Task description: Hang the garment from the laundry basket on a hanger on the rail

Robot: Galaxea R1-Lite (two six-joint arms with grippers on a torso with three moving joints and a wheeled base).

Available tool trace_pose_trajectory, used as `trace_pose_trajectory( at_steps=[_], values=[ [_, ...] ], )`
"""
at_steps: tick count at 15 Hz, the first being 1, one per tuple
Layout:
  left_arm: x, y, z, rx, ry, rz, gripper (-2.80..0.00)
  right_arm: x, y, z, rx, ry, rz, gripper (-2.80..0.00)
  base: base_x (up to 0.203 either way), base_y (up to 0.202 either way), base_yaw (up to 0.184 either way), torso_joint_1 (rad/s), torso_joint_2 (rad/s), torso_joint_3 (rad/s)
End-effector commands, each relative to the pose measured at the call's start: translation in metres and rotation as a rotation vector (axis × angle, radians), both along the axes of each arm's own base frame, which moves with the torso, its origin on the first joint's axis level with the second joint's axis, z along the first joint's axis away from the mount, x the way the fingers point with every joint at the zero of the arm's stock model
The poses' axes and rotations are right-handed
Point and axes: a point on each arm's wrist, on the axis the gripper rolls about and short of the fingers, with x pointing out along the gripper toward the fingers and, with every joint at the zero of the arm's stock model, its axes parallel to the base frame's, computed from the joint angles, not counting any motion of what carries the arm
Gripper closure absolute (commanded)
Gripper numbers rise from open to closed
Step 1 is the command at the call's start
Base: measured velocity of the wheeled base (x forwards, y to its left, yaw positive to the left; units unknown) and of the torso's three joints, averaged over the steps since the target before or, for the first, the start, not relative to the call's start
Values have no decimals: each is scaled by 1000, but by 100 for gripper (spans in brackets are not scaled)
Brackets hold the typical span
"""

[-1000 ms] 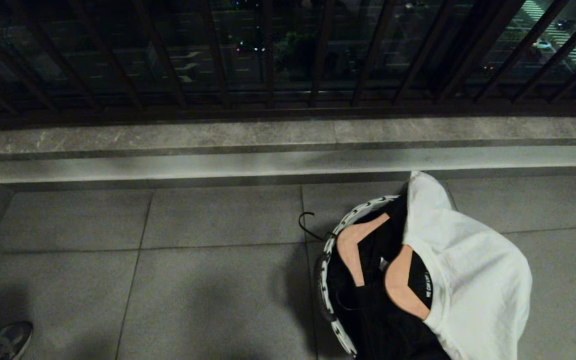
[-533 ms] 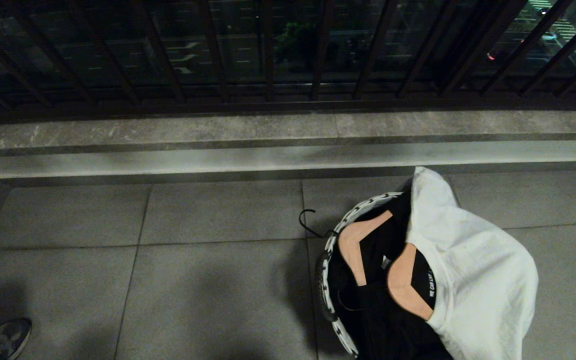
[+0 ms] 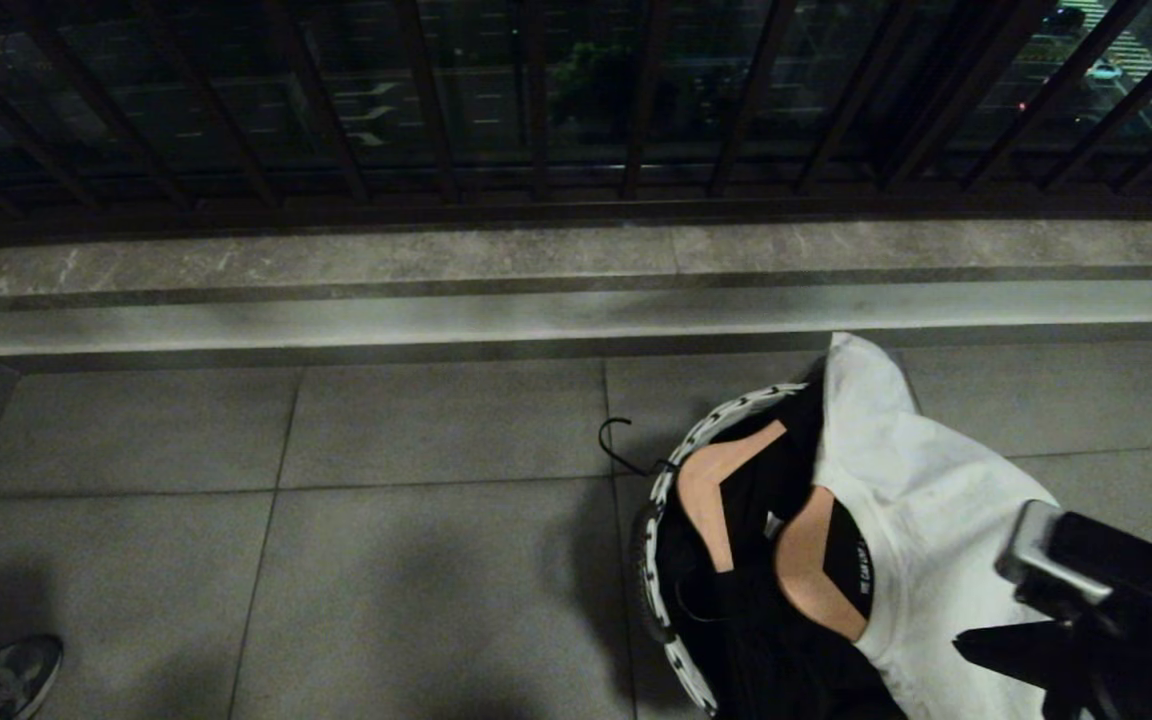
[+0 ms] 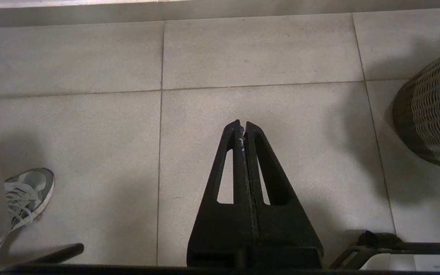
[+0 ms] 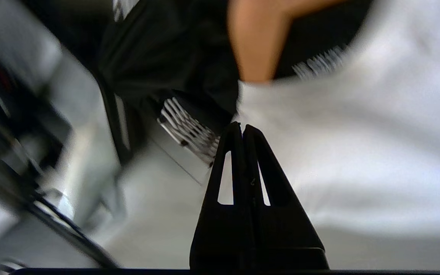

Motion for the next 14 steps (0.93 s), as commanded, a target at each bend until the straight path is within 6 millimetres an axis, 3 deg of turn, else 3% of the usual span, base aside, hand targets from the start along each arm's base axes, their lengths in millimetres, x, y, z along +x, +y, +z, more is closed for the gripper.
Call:
trace_pose_trajectory(
  at_steps=[1, 2, 3, 7, 14],
  values=[
    [0, 0, 0, 0, 1, 0, 0, 30, 24, -22, -126, 110, 110, 0, 0, 0, 0, 0, 0, 0],
    [0, 0, 0, 0, 1, 0, 0, 36, 29, -25, -214, 93, 157, -268, 0, 0, 0, 0, 0, 0],
    [0, 0, 0, 0, 1, 0, 0, 41, 32, -29, -267, 92, 200, -280, 0, 0, 0, 0, 0, 0],
    [0, 0, 0, 0, 1, 0, 0, 69, 40, -45, -360, 30, 165, -280, 0, 0, 0, 0, 0, 0],
    [0, 0, 0, 0, 1, 0, 0, 88, 45, -67, -397, -14, 115, -280, 0, 0, 0, 0, 0, 0]
  ],
)
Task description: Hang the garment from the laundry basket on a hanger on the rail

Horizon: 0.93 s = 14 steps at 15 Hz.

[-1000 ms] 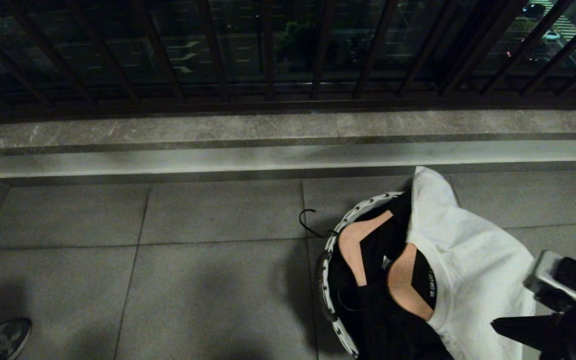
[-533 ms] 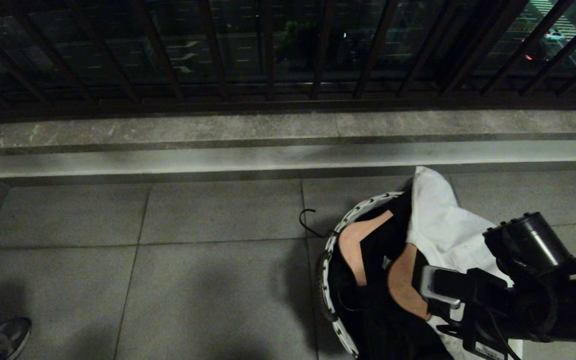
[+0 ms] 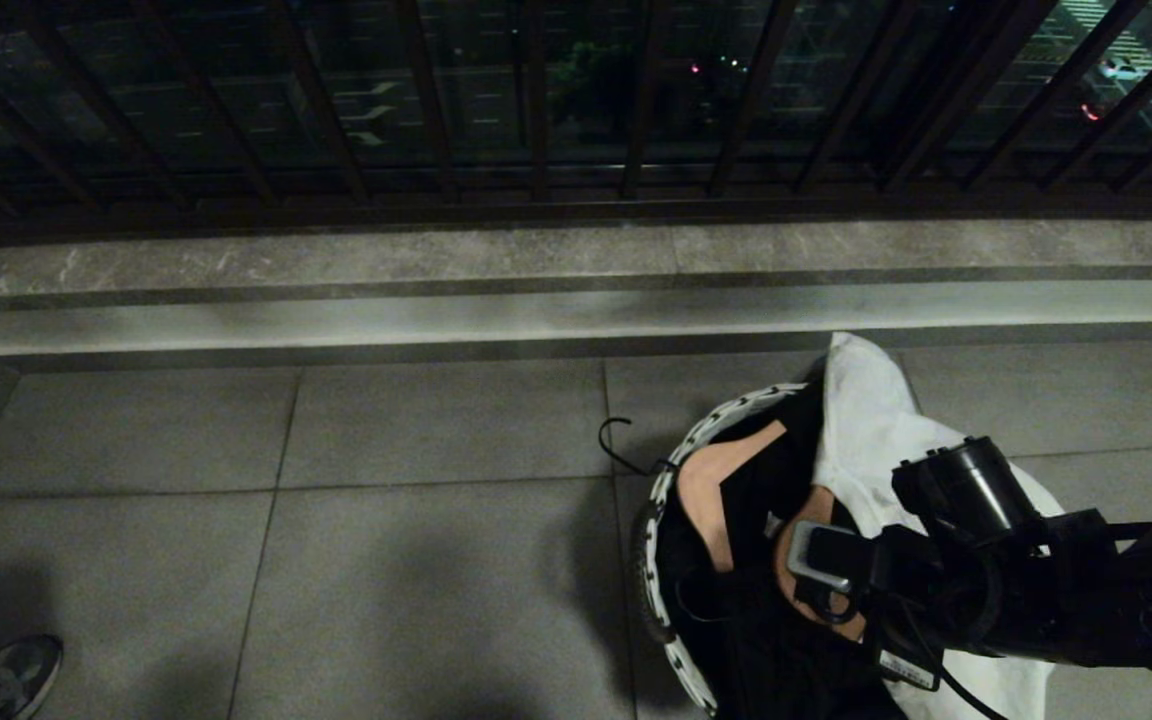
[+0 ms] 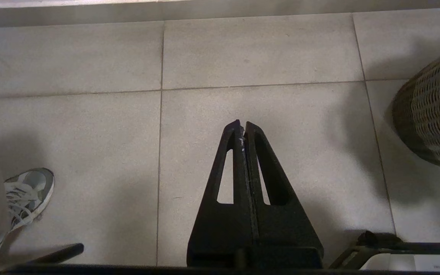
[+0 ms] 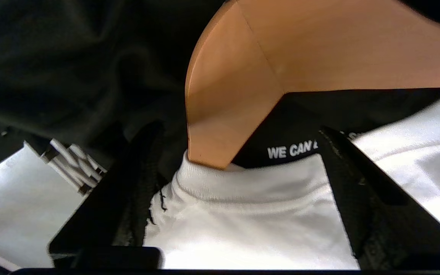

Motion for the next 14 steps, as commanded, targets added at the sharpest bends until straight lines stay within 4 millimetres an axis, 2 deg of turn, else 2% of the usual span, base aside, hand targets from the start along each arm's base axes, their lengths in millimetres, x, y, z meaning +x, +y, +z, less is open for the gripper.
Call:
trace_pose_trajectory(
  at_steps=[1, 10, 11, 14],
  values=[
    [0, 0, 0, 0, 2, 0, 0, 2, 0, -7, -13, 23, 0, -280, 0, 0, 0, 0, 0, 0],
    [0, 0, 0, 0, 2, 0, 0, 10, -2, -22, -15, 45, -21, -280, 0, 0, 0, 0, 0, 0],
    [0, 0, 0, 0, 2, 0, 0, 11, -2, -22, -15, 45, -24, 0, 0, 0, 0, 0, 0, 0],
    [0, 0, 0, 0, 2, 0, 0, 13, -4, -23, -16, 48, -31, 0, 0, 0, 0, 0, 0, 0]
  ],
)
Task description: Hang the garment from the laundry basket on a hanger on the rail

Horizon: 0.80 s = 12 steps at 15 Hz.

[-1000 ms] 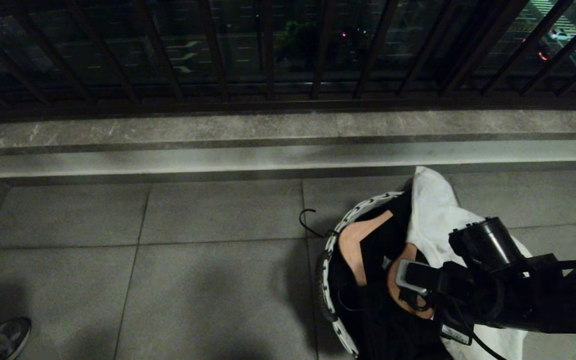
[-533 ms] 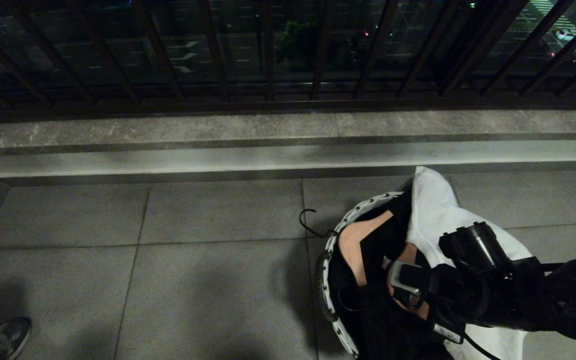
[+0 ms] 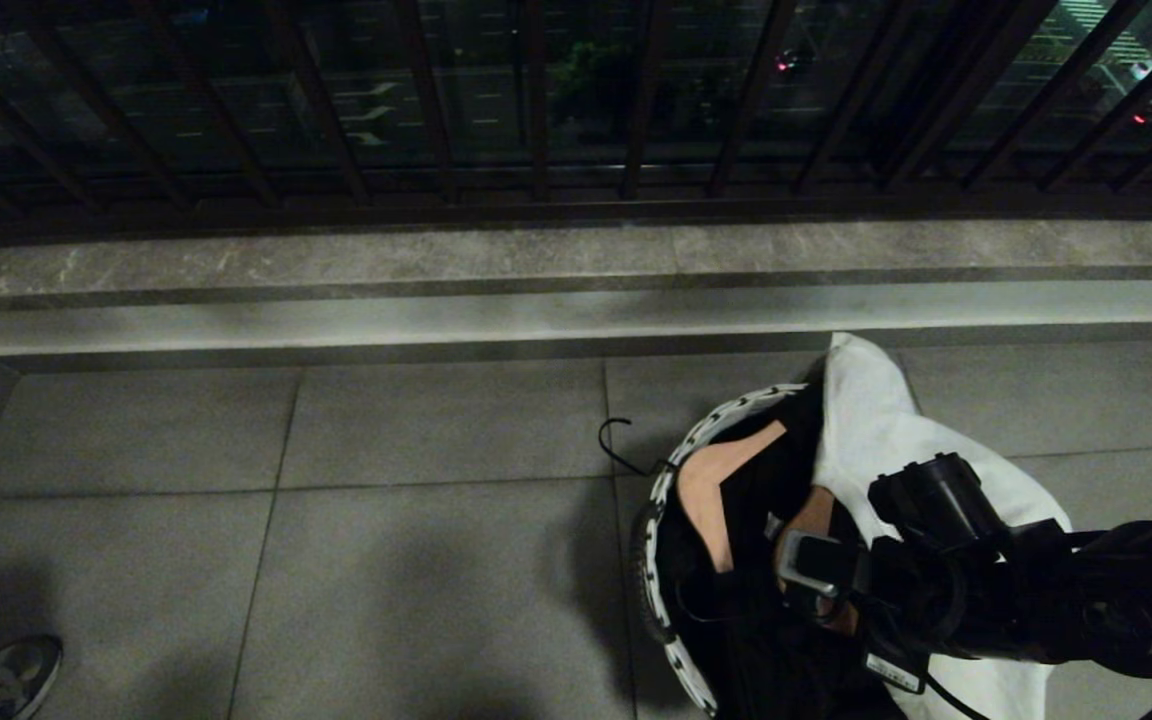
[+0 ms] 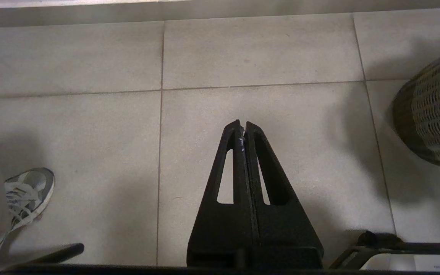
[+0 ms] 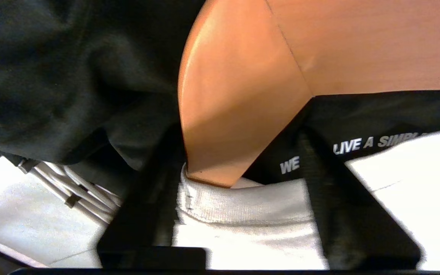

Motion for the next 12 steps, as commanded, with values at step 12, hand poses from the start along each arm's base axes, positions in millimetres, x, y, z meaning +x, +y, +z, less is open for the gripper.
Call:
trace_pose_trajectory(
  at_steps=[12],
  values=[
    [0, 0, 0, -2, 1, 0, 0, -52, -29, 119, 357, -312, 26, 0, 0, 0, 0, 0, 0, 0]
  ],
)
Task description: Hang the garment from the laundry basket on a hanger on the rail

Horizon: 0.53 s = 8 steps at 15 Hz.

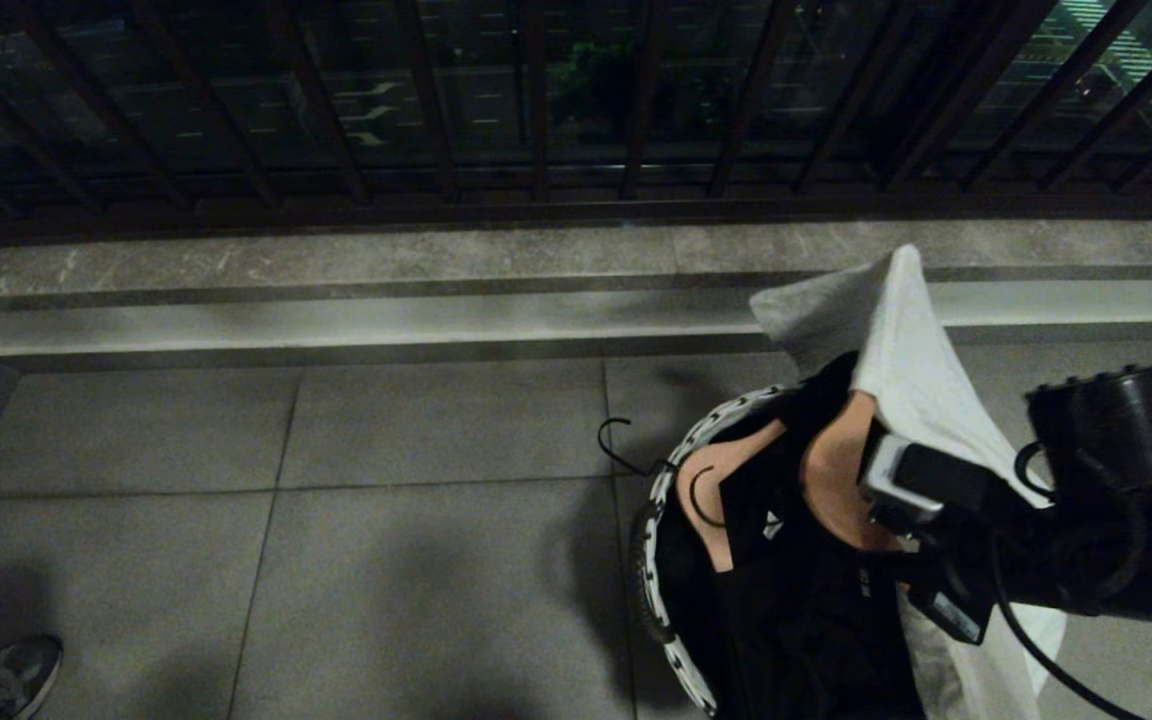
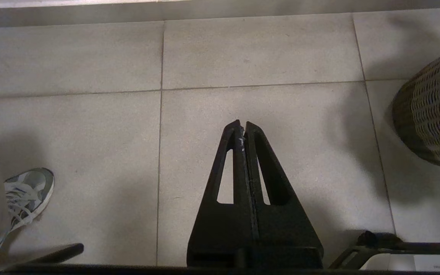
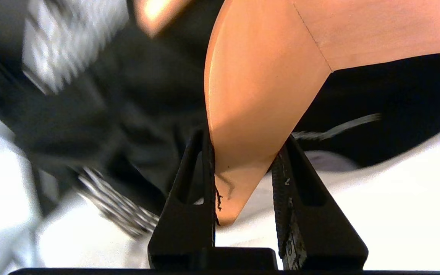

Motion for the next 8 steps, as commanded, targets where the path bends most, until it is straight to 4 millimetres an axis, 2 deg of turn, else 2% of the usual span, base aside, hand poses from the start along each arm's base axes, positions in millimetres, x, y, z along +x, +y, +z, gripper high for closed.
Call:
trace_pose_trajectory(
  at_steps=[1, 4, 8],
  values=[
    [0, 0, 0, 0, 1, 0, 0, -30, -13, 49, 141, -150, 2, 0, 0, 0, 0, 0, 0, 0],
    [0, 0, 0, -2, 1, 0, 0, -68, -24, 95, 353, -250, -28, 0, 0, 0, 0, 0, 0, 0],
    [0, 0, 0, -2, 1, 0, 0, -116, -34, 118, 476, -292, -13, 0, 0, 0, 0, 0, 0, 0]
  ],
)
